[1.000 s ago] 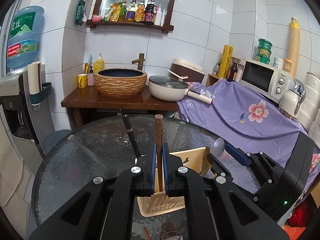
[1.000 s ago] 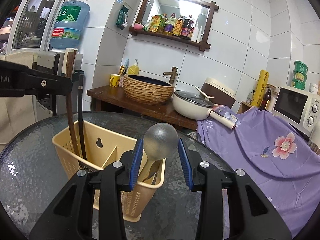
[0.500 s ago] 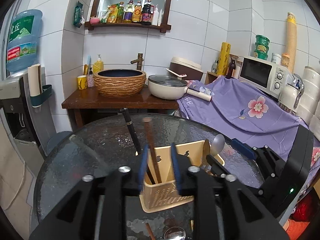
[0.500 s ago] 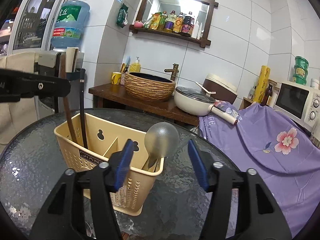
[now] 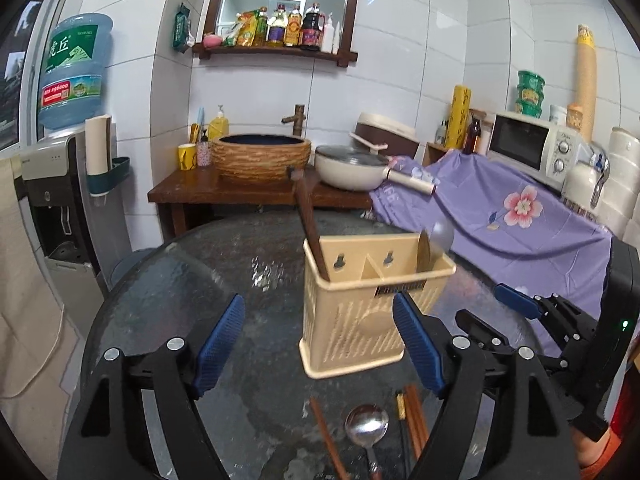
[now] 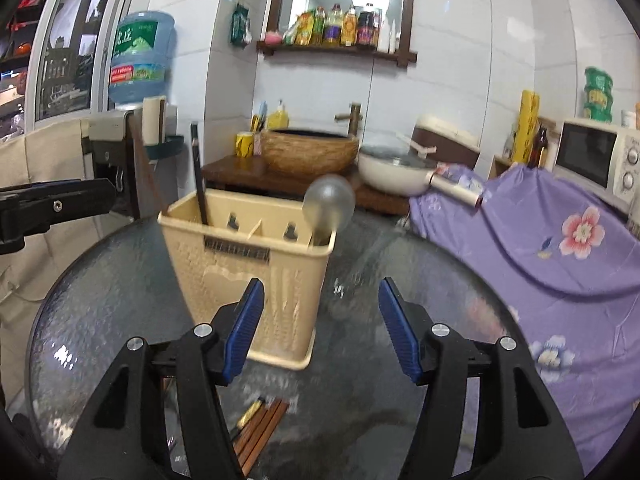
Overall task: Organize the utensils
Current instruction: 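Move both grippers down to the loose utensils beside the caddy, then close the right gripper on a wooden chopstick while the left grasps another chopstick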
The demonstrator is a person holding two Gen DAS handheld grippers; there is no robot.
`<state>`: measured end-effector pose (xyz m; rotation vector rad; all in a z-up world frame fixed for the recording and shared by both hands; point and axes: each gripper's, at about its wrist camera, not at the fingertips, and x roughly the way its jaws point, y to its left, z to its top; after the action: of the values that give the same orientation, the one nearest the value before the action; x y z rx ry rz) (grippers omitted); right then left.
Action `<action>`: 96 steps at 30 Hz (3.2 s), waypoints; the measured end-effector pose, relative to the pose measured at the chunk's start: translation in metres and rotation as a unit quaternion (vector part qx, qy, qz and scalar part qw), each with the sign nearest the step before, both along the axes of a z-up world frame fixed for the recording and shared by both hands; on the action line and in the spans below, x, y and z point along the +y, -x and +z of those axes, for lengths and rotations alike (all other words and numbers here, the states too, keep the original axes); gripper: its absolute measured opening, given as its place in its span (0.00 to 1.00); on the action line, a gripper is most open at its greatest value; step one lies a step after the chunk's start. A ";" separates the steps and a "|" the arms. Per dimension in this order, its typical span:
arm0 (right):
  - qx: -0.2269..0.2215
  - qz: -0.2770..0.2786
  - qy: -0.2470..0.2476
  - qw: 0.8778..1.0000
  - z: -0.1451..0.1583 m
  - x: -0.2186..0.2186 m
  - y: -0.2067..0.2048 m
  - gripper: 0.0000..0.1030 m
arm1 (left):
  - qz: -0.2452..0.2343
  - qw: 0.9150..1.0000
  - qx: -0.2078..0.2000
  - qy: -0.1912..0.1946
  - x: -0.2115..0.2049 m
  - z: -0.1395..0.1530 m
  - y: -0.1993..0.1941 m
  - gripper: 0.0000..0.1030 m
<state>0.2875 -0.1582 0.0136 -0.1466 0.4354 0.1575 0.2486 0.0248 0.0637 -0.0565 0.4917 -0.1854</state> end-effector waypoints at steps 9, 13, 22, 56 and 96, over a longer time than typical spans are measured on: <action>0.111 -0.008 -0.002 0.994 -0.063 0.001 0.014 0.58 | -0.002 0.994 0.106 -0.004 0.004 -0.073 0.004 0.49; 0.155 -0.017 -0.006 0.988 -0.085 -0.001 0.017 0.57 | -0.006 0.990 0.141 -0.003 0.004 -0.097 0.002 0.41; 0.200 -0.020 -0.015 0.980 -0.106 0.001 0.017 0.51 | -0.016 0.985 0.172 -0.006 0.001 -0.121 0.003 0.37; 0.236 -0.057 -0.051 0.969 -0.105 -0.002 -0.025 0.27 | 0.006 0.979 0.198 -0.038 -0.024 -0.136 -0.025 0.17; 0.230 -0.064 -0.044 0.970 -0.102 0.014 -0.035 0.08 | 0.034 0.978 0.192 -0.076 -0.042 -0.137 -0.040 0.08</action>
<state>0.3229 -0.1444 -0.0887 0.0088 0.8973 0.0819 0.2882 -0.0169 -0.0736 0.0410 0.8879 -0.0685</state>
